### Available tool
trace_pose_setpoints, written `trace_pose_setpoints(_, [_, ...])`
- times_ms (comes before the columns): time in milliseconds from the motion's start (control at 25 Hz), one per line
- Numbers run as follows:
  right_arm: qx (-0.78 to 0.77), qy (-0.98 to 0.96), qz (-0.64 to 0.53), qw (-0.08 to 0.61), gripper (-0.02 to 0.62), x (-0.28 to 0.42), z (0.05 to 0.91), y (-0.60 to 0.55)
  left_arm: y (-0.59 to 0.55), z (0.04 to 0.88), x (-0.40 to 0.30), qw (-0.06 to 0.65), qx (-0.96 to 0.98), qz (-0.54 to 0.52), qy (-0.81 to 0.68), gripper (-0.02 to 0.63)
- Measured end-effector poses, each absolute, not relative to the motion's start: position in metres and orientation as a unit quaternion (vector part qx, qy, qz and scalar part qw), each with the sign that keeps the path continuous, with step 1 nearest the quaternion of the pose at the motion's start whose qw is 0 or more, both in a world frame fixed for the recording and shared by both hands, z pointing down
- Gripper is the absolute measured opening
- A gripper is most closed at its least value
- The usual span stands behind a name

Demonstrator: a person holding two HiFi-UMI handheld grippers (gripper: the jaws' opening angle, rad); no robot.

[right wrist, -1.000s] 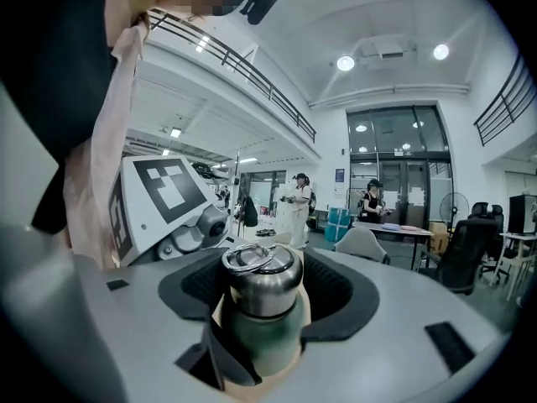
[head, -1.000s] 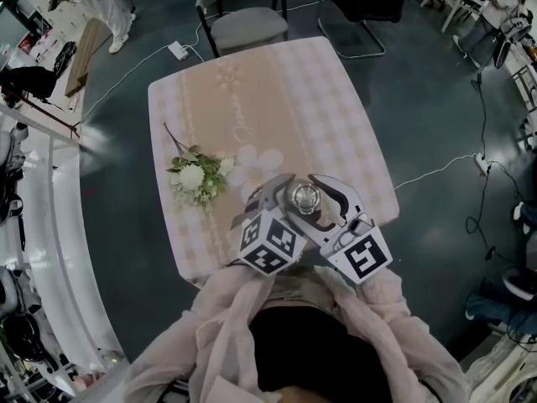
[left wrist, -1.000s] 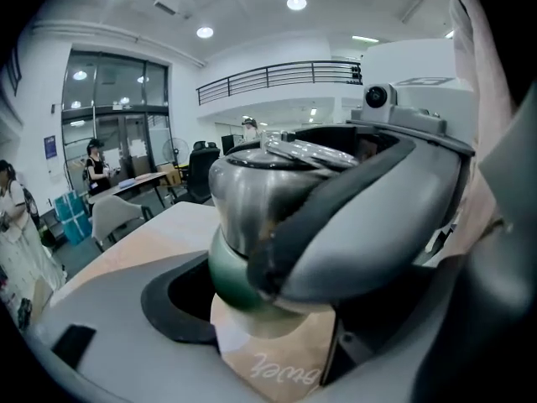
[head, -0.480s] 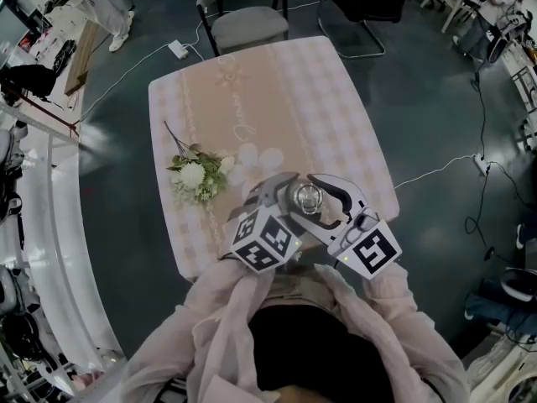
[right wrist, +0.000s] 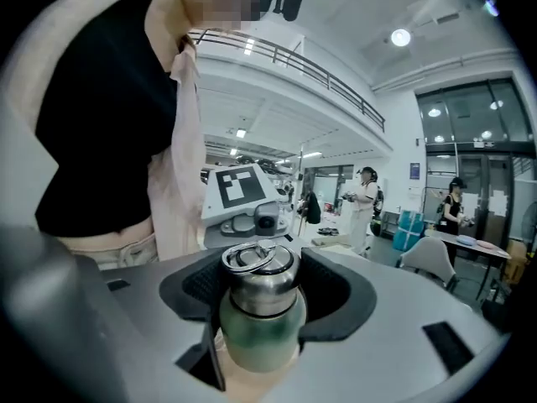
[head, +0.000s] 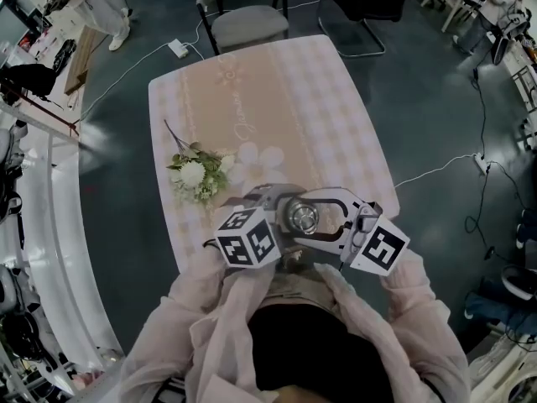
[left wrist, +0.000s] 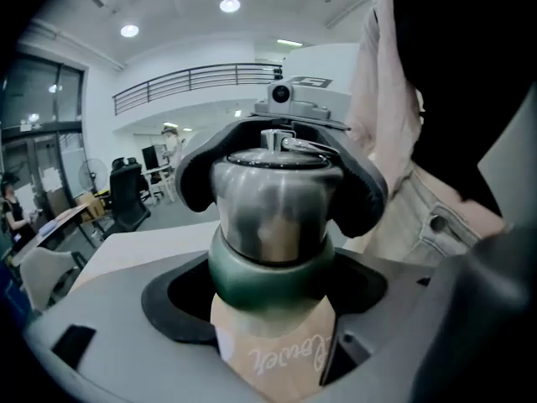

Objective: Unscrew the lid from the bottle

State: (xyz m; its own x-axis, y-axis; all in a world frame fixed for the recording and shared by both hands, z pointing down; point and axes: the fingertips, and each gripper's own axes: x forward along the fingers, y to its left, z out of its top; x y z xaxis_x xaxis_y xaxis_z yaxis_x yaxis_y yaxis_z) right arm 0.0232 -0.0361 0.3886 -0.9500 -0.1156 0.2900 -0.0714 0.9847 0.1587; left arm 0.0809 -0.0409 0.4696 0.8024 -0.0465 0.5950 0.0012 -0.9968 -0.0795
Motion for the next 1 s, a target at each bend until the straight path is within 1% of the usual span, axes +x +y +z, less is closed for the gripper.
trace_pose_setpoints(320, [-0.124, -0.982, -0.038, 0.137, 0.276, 0.018, 0.377, -0.001, 0.004, 0.46, 0.078, 0.067, -0.939, -0.289, -0.177, 0.4])
trace_pose_setpoints(560, [-0.221, -0.971, 0.015, 0.092, 0.276, 0.018, 0.366, 0.017, 0.033, 0.451, 0.072, 0.049, -0.913, -0.273, -0.3, 0.4])
trace_pose_setpoints(720, [-0.243, -0.965, 0.031, 0.09, 0.278, 0.02, 0.366, 0.02, 0.038, 0.451, 0.07, 0.044, -0.903, -0.278, -0.325, 0.4])
trace_pose_setpoints(880, [-0.236, -0.967, 0.033, 0.093, 0.281, 0.022, 0.369, 0.014, 0.031, 0.454, 0.073, 0.049, -0.905, -0.283, -0.313, 0.4])
trace_pose_setpoints(1000, [-0.208, -0.974, 0.054, 0.068, 0.284, 0.022, 0.366, 0.006, 0.022, 0.453, 0.075, 0.046, -0.914, -0.278, -0.292, 0.4])
